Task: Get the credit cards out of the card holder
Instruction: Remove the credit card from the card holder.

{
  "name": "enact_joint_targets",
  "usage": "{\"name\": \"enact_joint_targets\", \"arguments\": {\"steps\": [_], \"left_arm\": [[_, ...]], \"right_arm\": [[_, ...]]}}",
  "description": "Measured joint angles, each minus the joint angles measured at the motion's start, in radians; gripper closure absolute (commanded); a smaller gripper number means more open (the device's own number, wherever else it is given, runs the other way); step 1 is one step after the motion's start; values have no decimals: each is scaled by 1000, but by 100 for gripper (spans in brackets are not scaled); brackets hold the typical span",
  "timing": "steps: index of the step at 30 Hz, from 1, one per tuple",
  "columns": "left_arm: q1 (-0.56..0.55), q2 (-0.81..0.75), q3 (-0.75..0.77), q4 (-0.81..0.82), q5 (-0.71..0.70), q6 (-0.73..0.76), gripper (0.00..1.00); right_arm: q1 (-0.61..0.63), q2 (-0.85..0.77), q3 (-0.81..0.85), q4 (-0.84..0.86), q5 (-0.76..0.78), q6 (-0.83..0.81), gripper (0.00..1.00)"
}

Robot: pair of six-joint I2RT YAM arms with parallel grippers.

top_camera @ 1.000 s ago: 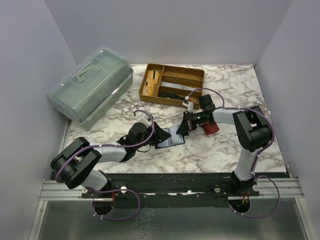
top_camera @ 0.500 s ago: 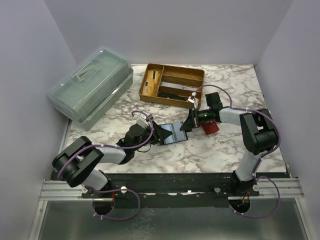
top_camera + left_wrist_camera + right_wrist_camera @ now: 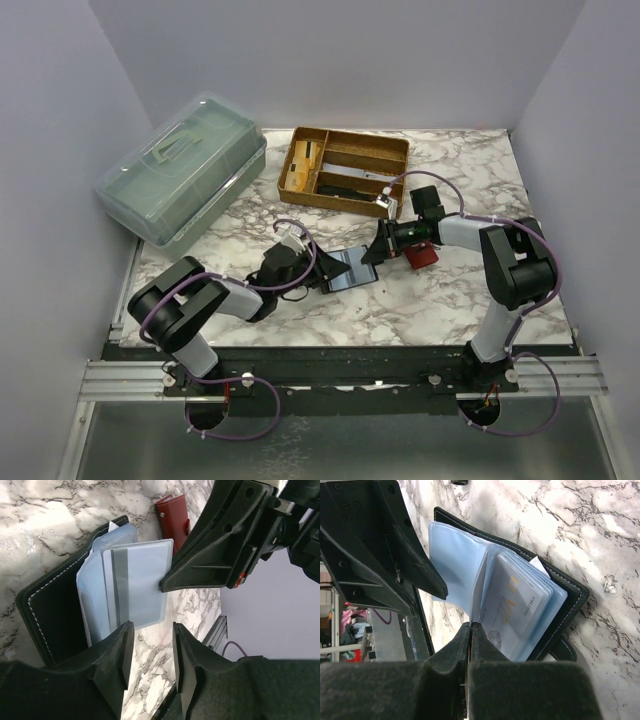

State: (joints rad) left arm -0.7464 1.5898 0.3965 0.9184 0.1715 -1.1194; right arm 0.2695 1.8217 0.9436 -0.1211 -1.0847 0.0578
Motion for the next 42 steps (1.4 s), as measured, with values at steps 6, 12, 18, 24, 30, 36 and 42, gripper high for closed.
{"name": "enact_joint_targets", "arguments": {"steps": [6,12,18,24,30,36,42], "left_arm": [[0,70,9,4,0,-28,59],[0,106,23,2,-1,-29,59],[0,122,36,2,-3,-29,55],[1,121,35,2,-5,-28,41],[14,120,6,13,-5,-43,33],[28,115,-17,45,-5,-62,33],[34,92,-65,83,-23,-110,32]], "right_arm": [[0,0,0,-16,40,-15,100],[3,4,2,-23,43,-16,98],[10,9,4,-22,21,-7,82],[80,15,37,-23,-13,-3,70],[161,32,89,-26,-16,-19,61],[164,40,92,-27,-17,-21,59],[167,51,92,-31,-29,-22,59]]}}
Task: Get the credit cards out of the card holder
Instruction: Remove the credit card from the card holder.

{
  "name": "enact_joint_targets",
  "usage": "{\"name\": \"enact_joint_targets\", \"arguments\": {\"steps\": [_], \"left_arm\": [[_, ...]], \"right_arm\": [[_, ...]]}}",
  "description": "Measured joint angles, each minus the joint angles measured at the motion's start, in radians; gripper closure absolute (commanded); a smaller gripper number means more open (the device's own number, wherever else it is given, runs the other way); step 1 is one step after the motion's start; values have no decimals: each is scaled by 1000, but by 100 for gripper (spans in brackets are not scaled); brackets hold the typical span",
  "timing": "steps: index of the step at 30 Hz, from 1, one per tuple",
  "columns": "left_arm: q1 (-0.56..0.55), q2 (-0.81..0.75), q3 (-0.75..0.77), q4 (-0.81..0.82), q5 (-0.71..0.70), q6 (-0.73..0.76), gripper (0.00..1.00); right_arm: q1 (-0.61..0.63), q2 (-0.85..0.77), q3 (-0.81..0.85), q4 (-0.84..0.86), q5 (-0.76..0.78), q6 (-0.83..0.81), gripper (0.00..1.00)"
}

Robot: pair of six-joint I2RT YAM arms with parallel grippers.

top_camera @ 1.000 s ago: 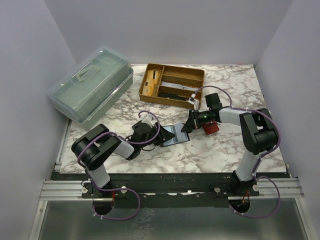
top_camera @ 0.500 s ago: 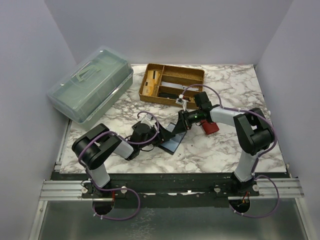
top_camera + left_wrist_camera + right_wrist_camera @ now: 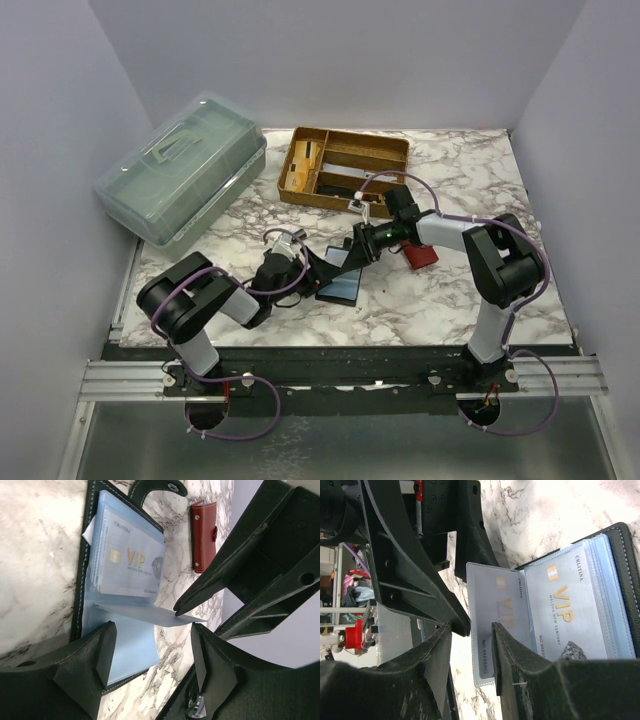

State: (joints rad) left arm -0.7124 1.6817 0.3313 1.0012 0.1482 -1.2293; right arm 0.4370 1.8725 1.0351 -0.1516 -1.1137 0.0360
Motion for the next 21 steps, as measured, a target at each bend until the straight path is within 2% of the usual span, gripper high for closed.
{"name": "enact_joint_targets", "arguments": {"steps": [10,14,16,18,21], "left_arm": [[3,-57,-61,32,-68,-110,29],[-6,-50,-60,53,-86,-150,34],[-12,-35,-57,62,-92,-164,43],[-24,-8,-51,77,-98,-185,57],[-36,35,-49,103,-105,-216,87]], "right_arm": [[7,0,-2,-13,-32,-8,58],[8,2,-4,-18,-40,-11,58],[8,2,-4,-21,-41,-11,58],[8,2,-4,-24,-41,-11,58],[8,2,-4,-28,-41,-11,58]]}}
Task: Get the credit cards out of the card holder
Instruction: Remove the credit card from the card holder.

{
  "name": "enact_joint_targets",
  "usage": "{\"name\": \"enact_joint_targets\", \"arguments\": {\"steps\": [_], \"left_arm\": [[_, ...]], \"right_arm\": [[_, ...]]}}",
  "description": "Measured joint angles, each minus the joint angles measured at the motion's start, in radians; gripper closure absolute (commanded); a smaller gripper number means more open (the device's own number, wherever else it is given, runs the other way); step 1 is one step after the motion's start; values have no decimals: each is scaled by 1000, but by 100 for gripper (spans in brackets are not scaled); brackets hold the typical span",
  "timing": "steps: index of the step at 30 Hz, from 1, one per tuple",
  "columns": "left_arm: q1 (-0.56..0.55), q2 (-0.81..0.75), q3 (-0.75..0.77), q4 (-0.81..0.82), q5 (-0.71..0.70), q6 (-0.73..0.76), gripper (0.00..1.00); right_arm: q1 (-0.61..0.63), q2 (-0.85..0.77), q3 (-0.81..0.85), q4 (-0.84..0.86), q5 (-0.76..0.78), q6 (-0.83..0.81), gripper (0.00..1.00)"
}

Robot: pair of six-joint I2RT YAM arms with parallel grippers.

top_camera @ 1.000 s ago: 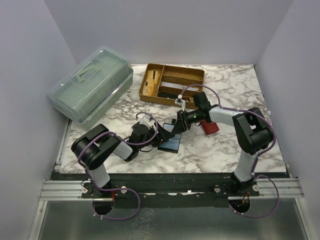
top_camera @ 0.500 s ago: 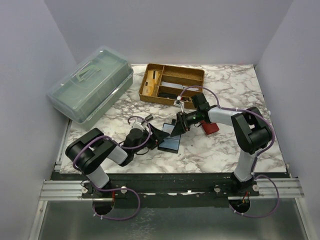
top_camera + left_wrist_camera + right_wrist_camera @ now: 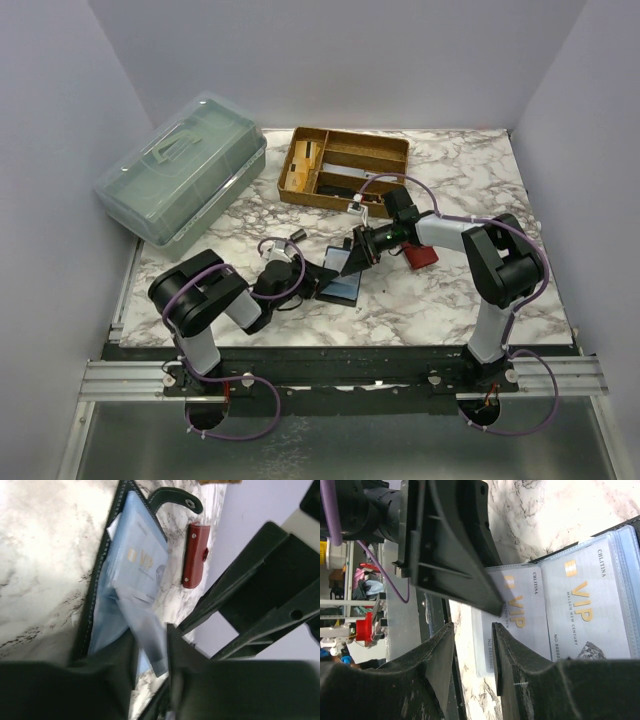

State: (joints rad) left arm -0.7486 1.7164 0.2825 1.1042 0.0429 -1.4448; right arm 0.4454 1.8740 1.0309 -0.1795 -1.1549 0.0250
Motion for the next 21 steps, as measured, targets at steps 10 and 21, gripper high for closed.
{"name": "enact_joint_targets", "arguments": {"steps": [10,21], "left_arm": [[6,66,8,58,29,61,100],[21,5,184,-200,328,507,100]], "right_arm": [[0,-23,-2,-57,2,-77,55],[-102,-159,-15,-85,-34,-161,54]]}}
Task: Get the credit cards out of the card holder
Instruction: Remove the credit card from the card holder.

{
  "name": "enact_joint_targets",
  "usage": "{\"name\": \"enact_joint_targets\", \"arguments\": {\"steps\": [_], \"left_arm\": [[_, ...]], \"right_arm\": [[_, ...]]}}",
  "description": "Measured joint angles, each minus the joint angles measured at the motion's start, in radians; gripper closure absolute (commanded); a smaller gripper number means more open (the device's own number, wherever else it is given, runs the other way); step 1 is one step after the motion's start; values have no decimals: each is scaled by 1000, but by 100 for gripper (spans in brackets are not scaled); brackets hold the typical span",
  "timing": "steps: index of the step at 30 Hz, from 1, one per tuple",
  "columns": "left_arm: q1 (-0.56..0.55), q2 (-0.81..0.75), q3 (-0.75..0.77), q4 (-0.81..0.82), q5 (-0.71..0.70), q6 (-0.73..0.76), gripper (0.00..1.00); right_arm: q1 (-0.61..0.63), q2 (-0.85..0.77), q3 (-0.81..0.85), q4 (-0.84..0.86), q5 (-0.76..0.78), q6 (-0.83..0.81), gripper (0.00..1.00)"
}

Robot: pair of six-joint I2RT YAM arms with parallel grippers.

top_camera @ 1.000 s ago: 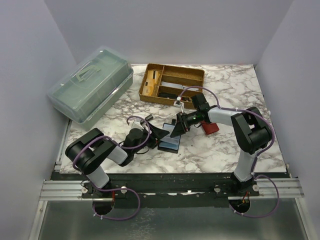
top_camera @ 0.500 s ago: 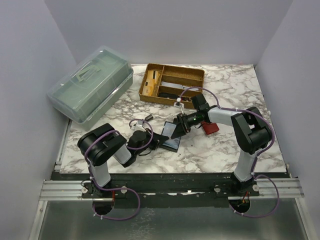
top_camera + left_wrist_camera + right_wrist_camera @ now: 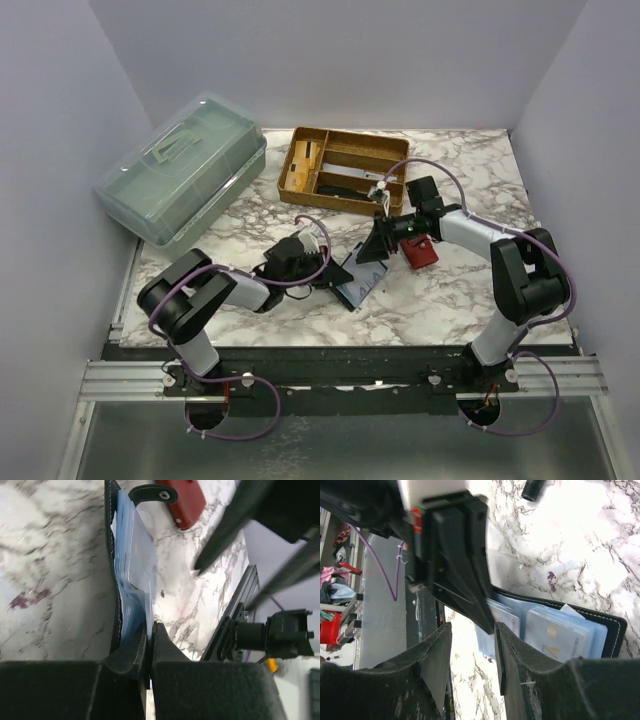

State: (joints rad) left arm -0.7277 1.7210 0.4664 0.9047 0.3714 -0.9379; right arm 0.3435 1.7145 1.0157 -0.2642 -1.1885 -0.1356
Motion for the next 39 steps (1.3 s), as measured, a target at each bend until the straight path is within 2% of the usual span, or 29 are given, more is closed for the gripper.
{"name": "enact_joint_targets", "arguments": {"steps": [5,9,15,33,39], "left_arm": [[0,-154,92,-237,43,232,100],[3,-200,123,-325,94,365,100],[1,-211,128,-414,154,465,100],[1,-256,127,-432,190,523,100],[1,-262,109,-344,220,481,100]], "right_arm": [[-9,-13,-11,-30,3,-52,54],[-9,-74,-24,-44,2,-85,54],[-16,-131,-24,-45,13,-126,55],[-26,-19,-25,-122,-47,-206,55],[-14,6,-25,-154,-87,-241,56]]}}
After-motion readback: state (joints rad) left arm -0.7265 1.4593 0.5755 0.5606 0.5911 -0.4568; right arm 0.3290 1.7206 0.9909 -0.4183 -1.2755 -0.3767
